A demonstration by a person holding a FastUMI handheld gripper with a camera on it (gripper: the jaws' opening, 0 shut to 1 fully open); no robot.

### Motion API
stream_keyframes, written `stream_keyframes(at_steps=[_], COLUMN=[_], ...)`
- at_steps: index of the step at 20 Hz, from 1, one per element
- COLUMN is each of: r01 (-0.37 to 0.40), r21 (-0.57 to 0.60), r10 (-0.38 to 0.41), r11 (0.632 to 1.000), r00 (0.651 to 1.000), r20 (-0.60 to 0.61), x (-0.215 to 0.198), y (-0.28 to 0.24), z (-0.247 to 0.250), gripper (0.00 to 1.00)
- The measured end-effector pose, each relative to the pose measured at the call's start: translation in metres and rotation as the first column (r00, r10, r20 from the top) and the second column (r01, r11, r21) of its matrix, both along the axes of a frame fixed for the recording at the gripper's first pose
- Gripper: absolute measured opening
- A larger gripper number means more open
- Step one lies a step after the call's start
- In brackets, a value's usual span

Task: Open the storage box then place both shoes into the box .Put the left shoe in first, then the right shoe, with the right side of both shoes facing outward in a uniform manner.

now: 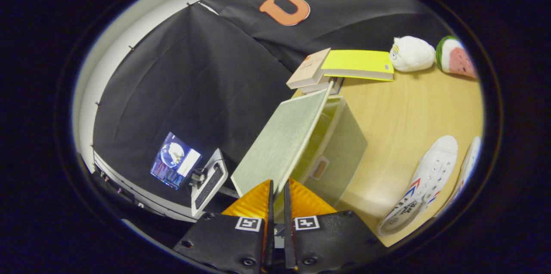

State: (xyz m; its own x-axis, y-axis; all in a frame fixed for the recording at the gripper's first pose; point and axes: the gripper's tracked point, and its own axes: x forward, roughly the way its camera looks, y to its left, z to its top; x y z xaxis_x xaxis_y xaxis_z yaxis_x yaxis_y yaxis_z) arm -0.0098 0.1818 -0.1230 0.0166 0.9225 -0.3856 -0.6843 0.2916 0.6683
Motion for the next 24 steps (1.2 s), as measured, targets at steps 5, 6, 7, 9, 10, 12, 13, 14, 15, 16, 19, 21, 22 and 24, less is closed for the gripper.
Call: stream_keyframes(at_steps=[5, 6, 7, 9, 10, 12, 13, 14, 15, 16, 19, 21, 22, 24], r01=[0.013, 0.0, -0.016, -0.04, -0.053, -0.071, -0.076, -0.079, -0.083, -0.082, -0.058, -0.032, -0.001, 0.039], r21=[0.086, 0.1, 0.108, 0.108, 0.11, 0.098, 0.092, 0.087, 0.083, 0.078, 0.069, 0.055, 0.048, 0.033], r10=[-0.021, -0.012, 0.0, 0.019, 0.028, 0.046, 0.05, 0.052, 0.055, 0.055, 0.033, 0.011, -0.017, -0.049], r11=[0.996, 0.995, 0.994, 0.993, 0.993, 0.993, 0.993, 0.993, 0.993, 0.994, 0.996, 0.998, 0.999, 0.999], r00=[0.995, 0.993, 0.989, 0.981, 0.976, 0.969, 0.964, 0.959, 0.955, 0.952, 0.946, 0.94, 0.929, 0.906], r20=[0.094, 0.121, 0.146, 0.194, 0.217, 0.243, 0.261, 0.279, 0.291, 0.3, 0.323, 0.341, 0.369, 0.421], x=[-0.014, -0.022, -0.03, -0.044, -0.053, -0.067, -0.073, -0.077, -0.083, -0.087, -0.089, -0.09, -0.085, -0.079], y=[0.023, 0.034, 0.044, 0.07, 0.088, 0.119, 0.132, 0.144, 0.154, 0.162, 0.176, 0.177, 0.178, 0.167], z=[0.077, 0.093, 0.107, 0.126, 0.135, 0.142, 0.143, 0.145, 0.146, 0.146, 0.146, 0.145, 0.144, 0.15], gripper=[0.08, 0.08, 0.08, 0.08, 0.08, 0.08, 0.09, 0.12, 0.15, 0.16, 0.22, 0.26, 0.28, 0.47])
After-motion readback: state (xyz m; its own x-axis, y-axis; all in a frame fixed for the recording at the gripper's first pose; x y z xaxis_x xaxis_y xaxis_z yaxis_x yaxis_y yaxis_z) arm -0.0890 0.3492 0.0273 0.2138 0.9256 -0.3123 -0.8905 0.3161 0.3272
